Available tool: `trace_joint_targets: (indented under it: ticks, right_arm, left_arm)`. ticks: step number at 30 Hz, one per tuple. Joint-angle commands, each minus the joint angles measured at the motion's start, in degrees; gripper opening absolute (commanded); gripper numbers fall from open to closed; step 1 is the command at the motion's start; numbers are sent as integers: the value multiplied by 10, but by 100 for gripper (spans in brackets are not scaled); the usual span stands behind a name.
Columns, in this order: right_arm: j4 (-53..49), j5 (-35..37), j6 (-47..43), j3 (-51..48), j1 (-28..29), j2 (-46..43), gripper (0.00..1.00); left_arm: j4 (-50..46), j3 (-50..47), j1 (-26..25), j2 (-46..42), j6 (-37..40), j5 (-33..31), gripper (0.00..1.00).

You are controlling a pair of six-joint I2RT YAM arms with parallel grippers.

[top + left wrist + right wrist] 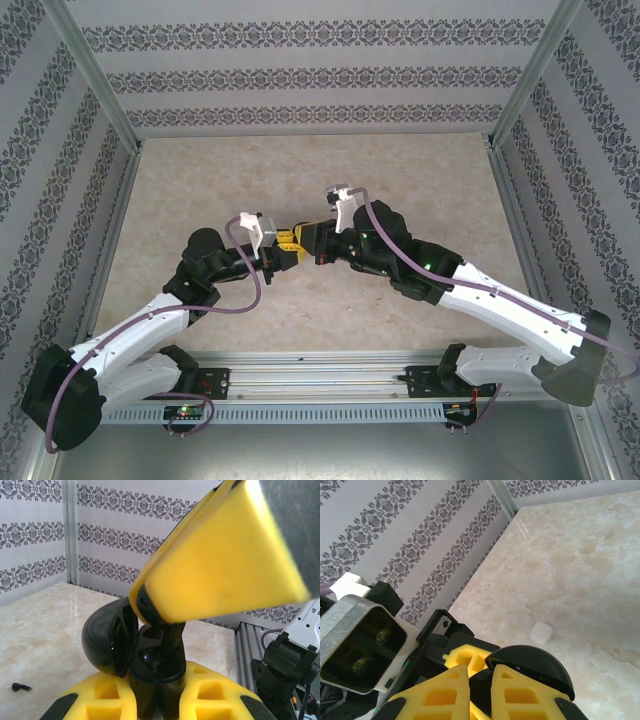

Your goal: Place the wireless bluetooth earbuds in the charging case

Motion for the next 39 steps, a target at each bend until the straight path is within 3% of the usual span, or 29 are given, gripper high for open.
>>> trace_joint_targets:
  ticks: [1, 28, 39]
  right_arm:
    - [-15, 9, -8, 17, 6, 3, 12]
    - [-109, 19, -1, 51, 5, 28, 18]
    - [-112, 20, 1, 58, 6, 24, 31]
  left_arm:
    - [32, 14, -9, -10, 2, 10, 0]
    - [43, 10, -9, -21, -5, 18, 0]
    - [43, 10, -9, -22, -5, 19, 0]
